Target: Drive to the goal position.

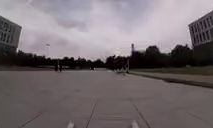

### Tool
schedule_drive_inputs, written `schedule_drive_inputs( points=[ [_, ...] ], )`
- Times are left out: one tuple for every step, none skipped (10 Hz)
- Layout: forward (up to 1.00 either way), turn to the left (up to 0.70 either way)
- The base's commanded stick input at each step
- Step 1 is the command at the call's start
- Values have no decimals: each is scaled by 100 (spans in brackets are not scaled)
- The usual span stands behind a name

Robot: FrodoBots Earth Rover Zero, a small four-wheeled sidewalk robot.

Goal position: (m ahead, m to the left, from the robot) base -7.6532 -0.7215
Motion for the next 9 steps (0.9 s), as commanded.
schedule_drive_inputs(
  points=[
    [70, 0],
    [70, 0],
    [70, 0],
    [70, 0],
    [70, 0],
    [70, 0],
    [70, 0],
    [70, 0],
    [70, 0]
  ],
)
